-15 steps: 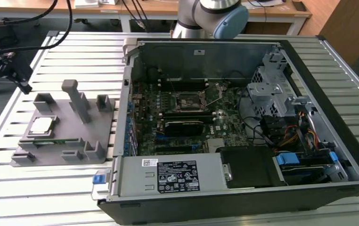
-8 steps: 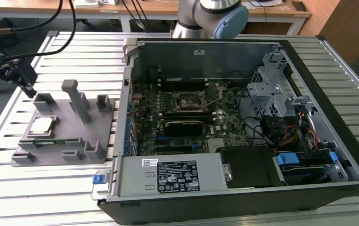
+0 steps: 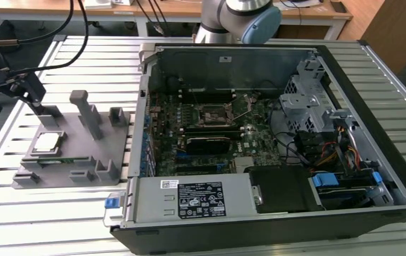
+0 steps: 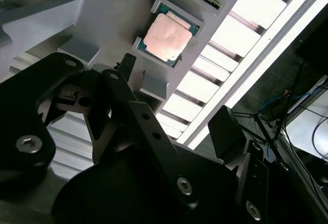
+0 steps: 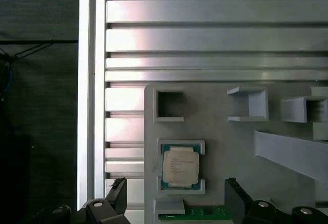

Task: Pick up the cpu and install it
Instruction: 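Pick up the cpu and move it towards the insertion slot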

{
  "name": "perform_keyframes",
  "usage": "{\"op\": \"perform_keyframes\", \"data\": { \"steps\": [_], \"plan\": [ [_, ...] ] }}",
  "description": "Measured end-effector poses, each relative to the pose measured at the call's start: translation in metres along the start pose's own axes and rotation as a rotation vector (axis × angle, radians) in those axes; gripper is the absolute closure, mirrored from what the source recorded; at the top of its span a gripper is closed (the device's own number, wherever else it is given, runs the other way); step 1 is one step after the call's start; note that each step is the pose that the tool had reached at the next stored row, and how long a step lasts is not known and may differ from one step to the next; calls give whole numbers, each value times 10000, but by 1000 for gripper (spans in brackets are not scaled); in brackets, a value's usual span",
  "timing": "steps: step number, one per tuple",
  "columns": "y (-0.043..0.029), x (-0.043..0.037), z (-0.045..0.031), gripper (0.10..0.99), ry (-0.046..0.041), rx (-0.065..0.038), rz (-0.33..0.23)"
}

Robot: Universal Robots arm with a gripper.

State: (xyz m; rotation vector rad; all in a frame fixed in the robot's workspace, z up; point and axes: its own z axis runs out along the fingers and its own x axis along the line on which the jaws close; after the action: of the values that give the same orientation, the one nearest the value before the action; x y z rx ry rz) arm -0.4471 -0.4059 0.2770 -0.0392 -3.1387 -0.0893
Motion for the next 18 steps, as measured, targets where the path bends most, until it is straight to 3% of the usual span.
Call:
{"op": "perform_keyframes", "data": {
  "steps": [10, 18],
  "plan": [
    [-1, -1, 17, 247, -2, -21, 0],
    [-8, -42, 108, 247, 226, -64, 37]
  ]
}}
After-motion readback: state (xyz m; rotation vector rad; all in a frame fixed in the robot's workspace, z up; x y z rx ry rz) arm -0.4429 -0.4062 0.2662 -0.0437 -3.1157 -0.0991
